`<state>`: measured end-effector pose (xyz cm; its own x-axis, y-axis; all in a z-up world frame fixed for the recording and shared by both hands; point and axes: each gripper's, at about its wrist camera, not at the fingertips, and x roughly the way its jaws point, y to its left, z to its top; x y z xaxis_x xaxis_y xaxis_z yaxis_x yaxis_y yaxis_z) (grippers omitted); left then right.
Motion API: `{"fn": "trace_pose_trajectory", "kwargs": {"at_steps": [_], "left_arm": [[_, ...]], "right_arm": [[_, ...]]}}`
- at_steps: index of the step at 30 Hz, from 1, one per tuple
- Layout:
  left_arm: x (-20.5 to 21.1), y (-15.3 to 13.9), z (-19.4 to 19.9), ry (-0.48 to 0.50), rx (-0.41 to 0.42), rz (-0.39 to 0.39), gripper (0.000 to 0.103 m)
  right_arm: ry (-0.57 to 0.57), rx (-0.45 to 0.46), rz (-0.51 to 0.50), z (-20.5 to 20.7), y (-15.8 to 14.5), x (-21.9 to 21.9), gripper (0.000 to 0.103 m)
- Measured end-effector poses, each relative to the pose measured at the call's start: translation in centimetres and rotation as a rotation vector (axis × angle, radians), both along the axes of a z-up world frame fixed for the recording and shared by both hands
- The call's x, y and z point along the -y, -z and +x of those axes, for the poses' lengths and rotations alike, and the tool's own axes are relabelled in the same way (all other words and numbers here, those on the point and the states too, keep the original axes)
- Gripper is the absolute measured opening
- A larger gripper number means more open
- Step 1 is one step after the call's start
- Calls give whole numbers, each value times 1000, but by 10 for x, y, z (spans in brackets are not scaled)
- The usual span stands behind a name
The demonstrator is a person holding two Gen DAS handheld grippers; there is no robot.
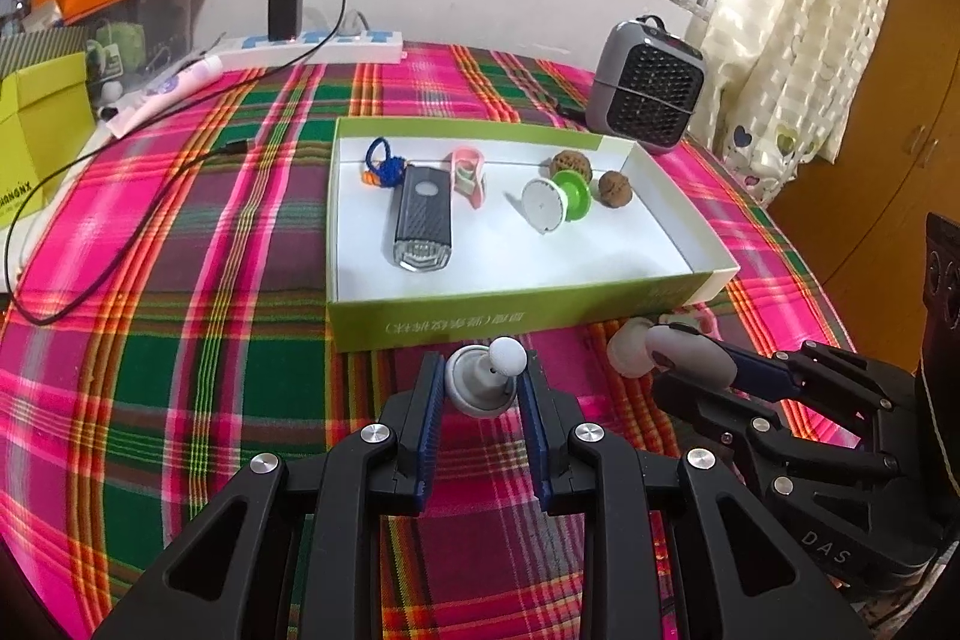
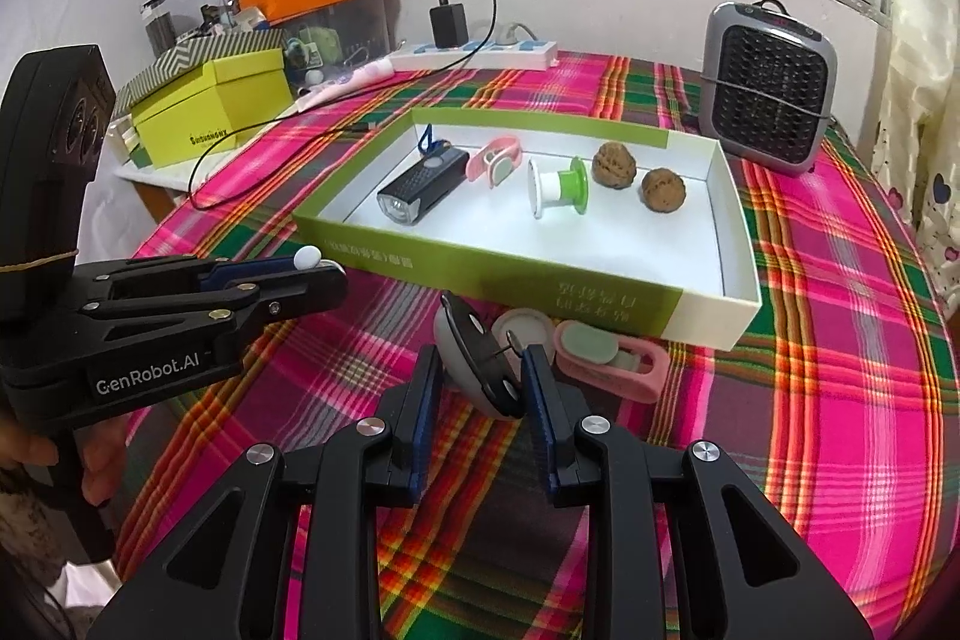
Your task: Organize objects
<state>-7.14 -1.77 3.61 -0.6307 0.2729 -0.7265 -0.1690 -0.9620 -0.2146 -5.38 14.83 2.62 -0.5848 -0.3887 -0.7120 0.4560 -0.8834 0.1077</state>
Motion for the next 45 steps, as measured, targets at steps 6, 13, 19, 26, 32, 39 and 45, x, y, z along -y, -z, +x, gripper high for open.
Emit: {"fn": "trace_pose_trajectory", "kwargs": {"at_steps": [6,13,19,26,32,39,45], "left_arm": [[-3,-9,-4,8,-21,-9,22],[-7,-15,-17,13,-29,-7,22],[-11,-18,-32,20,-34,-6,22],[-17,-19,-51,27,-38,-13,22],[-22,-15,-67,29,-29,-20,22],[-26,-8,-83,25,-10,-27,22],[-29,-2,-94,25,5,-35,22]], "right_arm": [[10,-19,-6,-4,-8,-3,28],[32,-42,-3,-16,-16,-9,28],[56,-60,9,-34,-22,-13,28],[79,-63,26,-57,-22,-17,28],[86,-55,56,-76,-18,-17,28],[98,-33,81,-97,-7,-21,28],[97,-11,101,-107,0,-23,28]]}}
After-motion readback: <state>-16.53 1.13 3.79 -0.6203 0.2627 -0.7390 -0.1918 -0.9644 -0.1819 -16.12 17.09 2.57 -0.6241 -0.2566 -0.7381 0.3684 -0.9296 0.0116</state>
